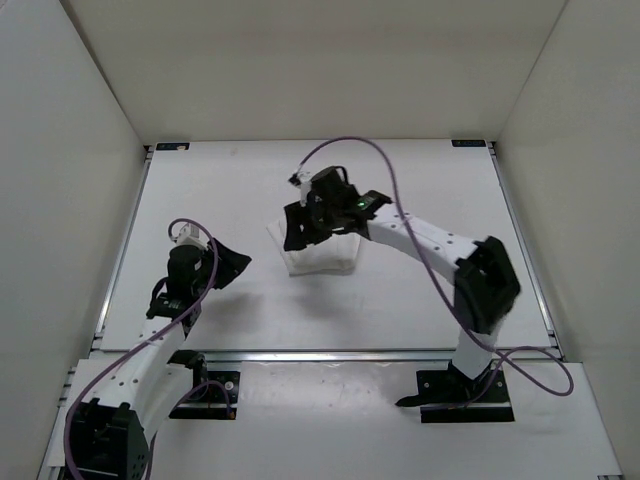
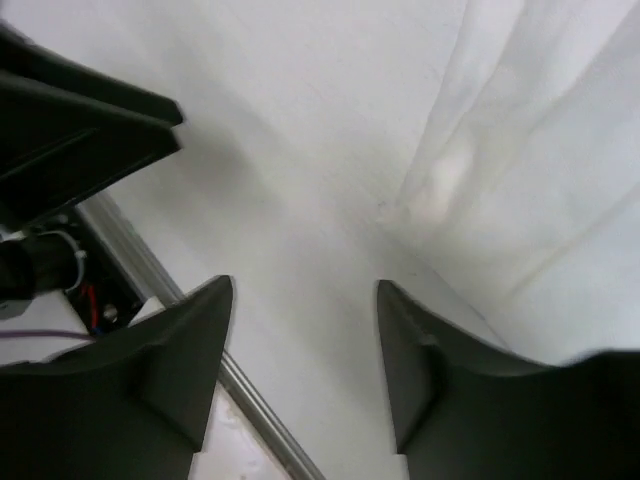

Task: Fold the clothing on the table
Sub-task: Fold the skirt

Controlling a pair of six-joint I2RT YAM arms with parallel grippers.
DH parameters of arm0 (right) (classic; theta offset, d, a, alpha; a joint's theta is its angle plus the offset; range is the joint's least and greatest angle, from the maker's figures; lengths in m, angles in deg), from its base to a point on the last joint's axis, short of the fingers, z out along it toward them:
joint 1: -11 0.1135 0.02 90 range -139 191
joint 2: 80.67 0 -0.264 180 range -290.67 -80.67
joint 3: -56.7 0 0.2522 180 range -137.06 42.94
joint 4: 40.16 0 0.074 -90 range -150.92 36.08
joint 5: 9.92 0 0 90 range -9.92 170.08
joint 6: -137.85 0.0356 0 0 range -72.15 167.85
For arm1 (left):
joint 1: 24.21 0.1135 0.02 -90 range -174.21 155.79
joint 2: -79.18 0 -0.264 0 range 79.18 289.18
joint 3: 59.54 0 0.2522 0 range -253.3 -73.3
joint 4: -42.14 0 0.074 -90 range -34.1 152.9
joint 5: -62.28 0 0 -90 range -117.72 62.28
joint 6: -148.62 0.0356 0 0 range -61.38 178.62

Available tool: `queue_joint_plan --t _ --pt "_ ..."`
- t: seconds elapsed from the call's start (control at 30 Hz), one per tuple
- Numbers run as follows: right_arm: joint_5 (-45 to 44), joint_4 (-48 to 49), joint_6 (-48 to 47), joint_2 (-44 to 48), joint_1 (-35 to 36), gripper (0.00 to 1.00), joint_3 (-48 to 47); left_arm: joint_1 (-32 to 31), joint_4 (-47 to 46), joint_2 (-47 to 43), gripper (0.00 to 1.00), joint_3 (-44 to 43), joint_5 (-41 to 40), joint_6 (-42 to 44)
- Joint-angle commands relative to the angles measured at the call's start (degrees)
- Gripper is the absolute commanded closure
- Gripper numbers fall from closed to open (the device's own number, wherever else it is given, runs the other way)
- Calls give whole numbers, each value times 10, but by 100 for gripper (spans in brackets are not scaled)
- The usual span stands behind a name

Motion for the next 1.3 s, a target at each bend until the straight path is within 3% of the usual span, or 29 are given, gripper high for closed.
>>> queue_joint_plan --t 0.0,0.03,0.1,0.17,0.43,0.63,0.8,0.87,0.97,1.27 --pt "29 114 19 95 -67 53 92 -1 27 -25 45 13 -13 7" --pt "54 122 23 104 -78 58 107 -4 23 -31 45 15 -15 6" --pt "100 178 30 104 -123 89 158 -5 19 -33 46 26 -8 5" --pt "157 215 46 92 -152 100 183 -7 16 -37 45 33 -11 -1" --pt "246 331 136 -68 -169 100 210 -9 23 -26 45 14 7 9" --pt "226 287 159 -141 -155 100 157 6 42 -21 43 5 29 25" --pt "169 157 83 -23 -118 100 84 11 102 15 33 -54 81 111" --pt "142 140 70 41 -110 97 88 11 139 34 14 -96 104 151" --pt "81 99 58 138 -114 90 125 8 185 55 1 -141 133 191" --pt "-40 -13 -6 314 -179 71 263 -22 161 49 1 -134 145 223"
